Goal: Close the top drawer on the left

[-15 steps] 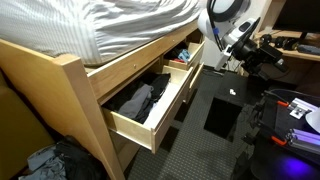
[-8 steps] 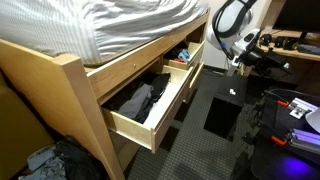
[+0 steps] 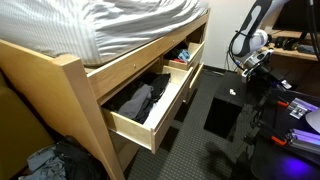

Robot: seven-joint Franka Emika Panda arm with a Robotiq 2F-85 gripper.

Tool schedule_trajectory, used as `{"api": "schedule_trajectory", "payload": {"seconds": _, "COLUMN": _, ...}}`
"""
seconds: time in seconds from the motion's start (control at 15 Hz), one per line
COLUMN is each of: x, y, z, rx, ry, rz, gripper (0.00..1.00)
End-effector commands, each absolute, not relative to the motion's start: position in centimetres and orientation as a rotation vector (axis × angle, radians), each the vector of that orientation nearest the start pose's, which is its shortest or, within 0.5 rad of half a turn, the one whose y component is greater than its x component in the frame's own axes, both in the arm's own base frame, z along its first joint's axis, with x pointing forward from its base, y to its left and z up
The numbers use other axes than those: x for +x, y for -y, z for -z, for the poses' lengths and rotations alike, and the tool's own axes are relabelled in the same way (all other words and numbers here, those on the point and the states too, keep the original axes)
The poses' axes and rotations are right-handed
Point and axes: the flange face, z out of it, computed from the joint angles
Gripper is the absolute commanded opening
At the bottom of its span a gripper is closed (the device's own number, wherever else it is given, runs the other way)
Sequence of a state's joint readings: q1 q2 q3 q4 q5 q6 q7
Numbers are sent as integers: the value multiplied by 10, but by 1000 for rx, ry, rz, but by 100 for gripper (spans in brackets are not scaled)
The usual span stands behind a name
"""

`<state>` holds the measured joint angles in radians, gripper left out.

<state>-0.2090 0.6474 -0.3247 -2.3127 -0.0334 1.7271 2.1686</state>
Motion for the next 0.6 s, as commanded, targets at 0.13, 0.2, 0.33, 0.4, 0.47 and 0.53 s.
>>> {"api": "schedule_trajectory", "payload": {"seconds": 0.13, "x": 265, "y": 197, "z": -73, "rx": 360, "ry": 1988, "rz": 715, "gripper": 100}}
{"api": "schedule_trajectory", "payload": {"seconds": 0.2, "x": 267, "y": 190, "z": -75, "rx": 334, "ry": 2009, "rz": 706, "gripper": 100}}
{"api": "schedule_trajectory", "payload": {"seconds": 0.33, "x": 274, "y": 179, "z": -79, "rx": 298, "ry": 2131, "rz": 708, "gripper": 100}}
{"api": "schedule_trajectory", "payload": {"seconds": 0.4, "x": 282, "y": 168, "z": -79, "rx": 295, "ry": 2178, "rz": 713, "gripper": 100}}
{"api": "schedule_trajectory", "payload": {"seconds": 0.47, "x": 290, "y": 161, "z": -78, "rx": 305, "ry": 2231, "rz": 684, "gripper": 100}}
{"api": "schedule_trajectory", "payload": {"seconds": 0.53, "x": 299, "y": 157, "z": -75, "rx": 325, "ry": 2280, "rz": 659, "gripper": 100}}
